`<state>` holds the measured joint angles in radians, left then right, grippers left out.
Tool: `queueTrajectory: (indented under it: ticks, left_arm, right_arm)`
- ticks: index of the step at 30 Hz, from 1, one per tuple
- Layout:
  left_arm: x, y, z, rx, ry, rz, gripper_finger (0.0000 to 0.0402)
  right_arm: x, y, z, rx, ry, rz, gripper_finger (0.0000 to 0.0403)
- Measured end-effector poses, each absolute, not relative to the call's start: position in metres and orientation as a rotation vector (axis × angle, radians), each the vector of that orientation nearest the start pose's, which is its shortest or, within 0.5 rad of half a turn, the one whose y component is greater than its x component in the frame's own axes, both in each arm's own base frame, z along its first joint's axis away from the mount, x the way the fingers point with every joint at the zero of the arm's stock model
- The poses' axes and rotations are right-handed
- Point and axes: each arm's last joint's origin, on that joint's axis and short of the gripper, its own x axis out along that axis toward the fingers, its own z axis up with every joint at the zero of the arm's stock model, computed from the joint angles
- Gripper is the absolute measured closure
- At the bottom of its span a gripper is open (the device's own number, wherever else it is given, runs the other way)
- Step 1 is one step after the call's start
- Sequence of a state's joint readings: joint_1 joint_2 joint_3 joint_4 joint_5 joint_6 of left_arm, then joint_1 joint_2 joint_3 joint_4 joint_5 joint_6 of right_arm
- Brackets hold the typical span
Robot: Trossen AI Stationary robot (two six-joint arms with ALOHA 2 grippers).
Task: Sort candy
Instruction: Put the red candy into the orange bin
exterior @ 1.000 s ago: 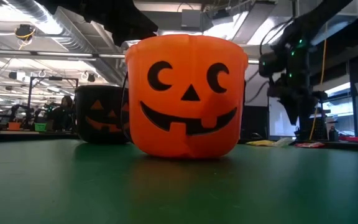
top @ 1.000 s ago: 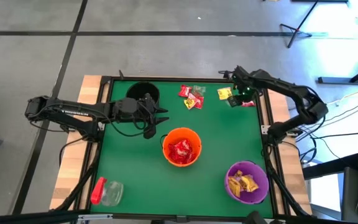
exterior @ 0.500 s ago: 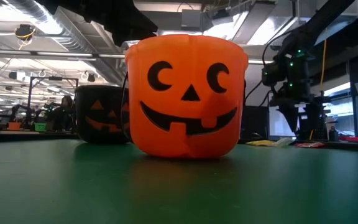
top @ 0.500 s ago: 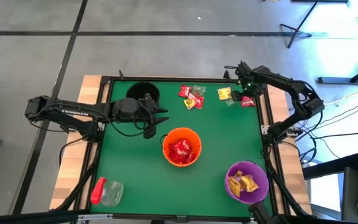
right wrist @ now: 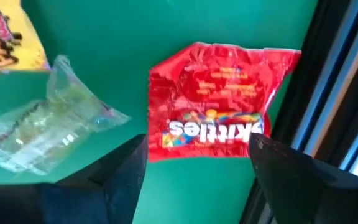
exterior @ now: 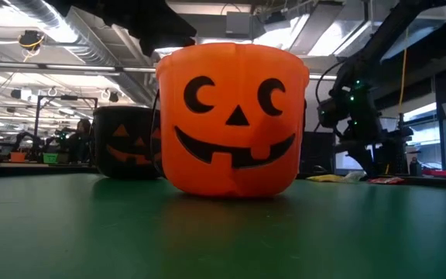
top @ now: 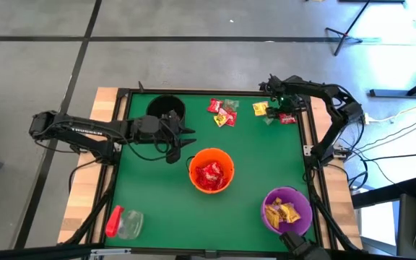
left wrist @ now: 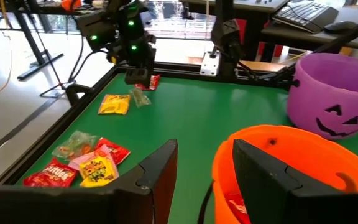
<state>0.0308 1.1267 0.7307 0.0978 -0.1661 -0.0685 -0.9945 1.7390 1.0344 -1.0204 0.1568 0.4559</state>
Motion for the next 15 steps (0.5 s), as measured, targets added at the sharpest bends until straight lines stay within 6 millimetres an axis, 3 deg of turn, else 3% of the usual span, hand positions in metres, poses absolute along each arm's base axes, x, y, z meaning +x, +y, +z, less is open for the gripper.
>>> queueTrajectory:
  ticks: [12, 15]
  left_arm:
    - [0.248, -0.004, 0.274, -0.038, 0.292, 0.141, 0.0253]
    - [0.248, -0.006, 0.274, -0.036, 0.292, 0.132, 0.0253]
  right_arm:
    - [0.146, -0.231, 0.158, 1.053, 1.528, -1.125, 0.0196]
    - [0.149, -0.230, 0.161, 1.079, 1.537, -0.953, 0.0207]
